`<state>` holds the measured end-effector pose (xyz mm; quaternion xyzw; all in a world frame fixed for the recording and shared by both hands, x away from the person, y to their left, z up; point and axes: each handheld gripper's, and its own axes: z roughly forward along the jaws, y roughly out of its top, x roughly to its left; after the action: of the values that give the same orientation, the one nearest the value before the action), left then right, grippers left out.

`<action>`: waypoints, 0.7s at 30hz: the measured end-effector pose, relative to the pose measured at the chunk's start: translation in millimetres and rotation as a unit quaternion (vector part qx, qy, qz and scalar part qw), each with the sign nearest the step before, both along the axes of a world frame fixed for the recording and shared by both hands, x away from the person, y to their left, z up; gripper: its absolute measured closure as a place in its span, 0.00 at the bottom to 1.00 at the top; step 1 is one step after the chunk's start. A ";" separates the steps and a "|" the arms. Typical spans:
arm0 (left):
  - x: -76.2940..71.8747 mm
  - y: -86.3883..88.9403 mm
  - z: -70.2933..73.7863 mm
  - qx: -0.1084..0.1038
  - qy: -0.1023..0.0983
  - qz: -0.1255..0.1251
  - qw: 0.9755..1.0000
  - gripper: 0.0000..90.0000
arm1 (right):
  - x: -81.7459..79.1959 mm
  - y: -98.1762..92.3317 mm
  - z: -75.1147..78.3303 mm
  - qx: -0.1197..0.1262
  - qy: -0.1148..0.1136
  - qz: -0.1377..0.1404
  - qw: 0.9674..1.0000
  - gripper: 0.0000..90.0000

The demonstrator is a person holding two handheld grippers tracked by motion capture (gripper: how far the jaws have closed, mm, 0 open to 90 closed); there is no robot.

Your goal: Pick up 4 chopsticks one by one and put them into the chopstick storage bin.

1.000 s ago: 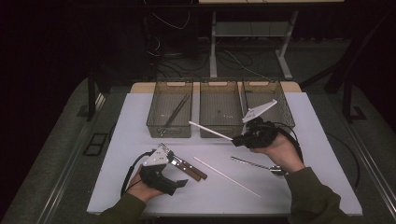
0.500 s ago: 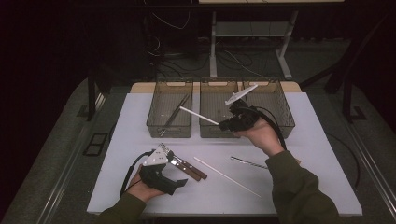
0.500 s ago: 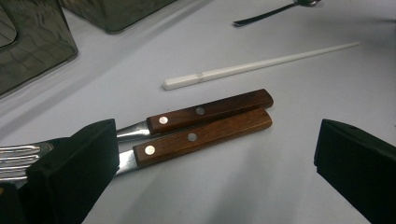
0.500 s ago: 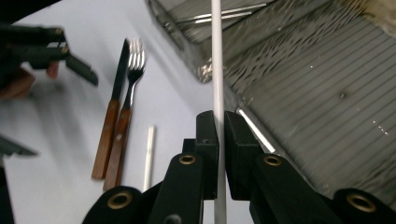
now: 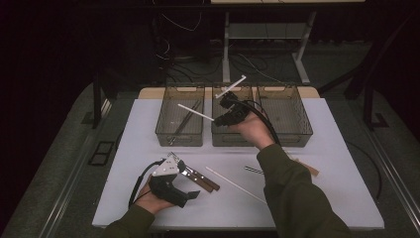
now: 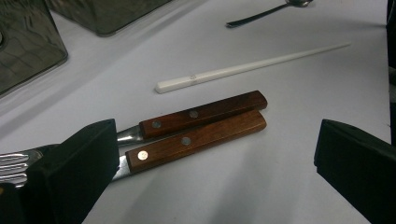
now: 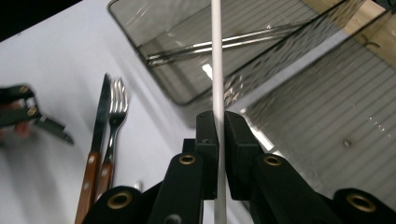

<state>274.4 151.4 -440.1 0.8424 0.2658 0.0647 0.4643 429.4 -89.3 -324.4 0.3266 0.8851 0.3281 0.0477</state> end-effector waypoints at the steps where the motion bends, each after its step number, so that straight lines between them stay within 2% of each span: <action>1: 0.1 -0.2 -0.3 -0.002 -0.001 0.000 1.000 0.00 | 3.2 3.3 -1.1 0.000 0.002 -0.002 1.000 0.95; 13: -0.8 -1.3 0.5 -0.004 -0.002 -0.004 1.000 0.00 | 39.2 46.3 -18.4 -0.023 0.022 -0.025 0.999 0.95; 17: -0.7 -1.5 0.8 -0.004 -0.003 -0.007 1.000 0.00 | 52.6 60.8 -23.1 -0.020 0.029 -0.036 0.999 0.95; 21: -1.5 -2.3 1.5 -0.004 -0.005 -0.010 1.000 0.00 | 67.1 74.6 -32.7 -0.038 0.039 -0.052 0.997 0.95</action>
<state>272.9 149.1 -438.6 0.8428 0.2557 0.0634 0.4693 496.5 -14.7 -357.0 0.3828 0.8797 0.2789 0.0428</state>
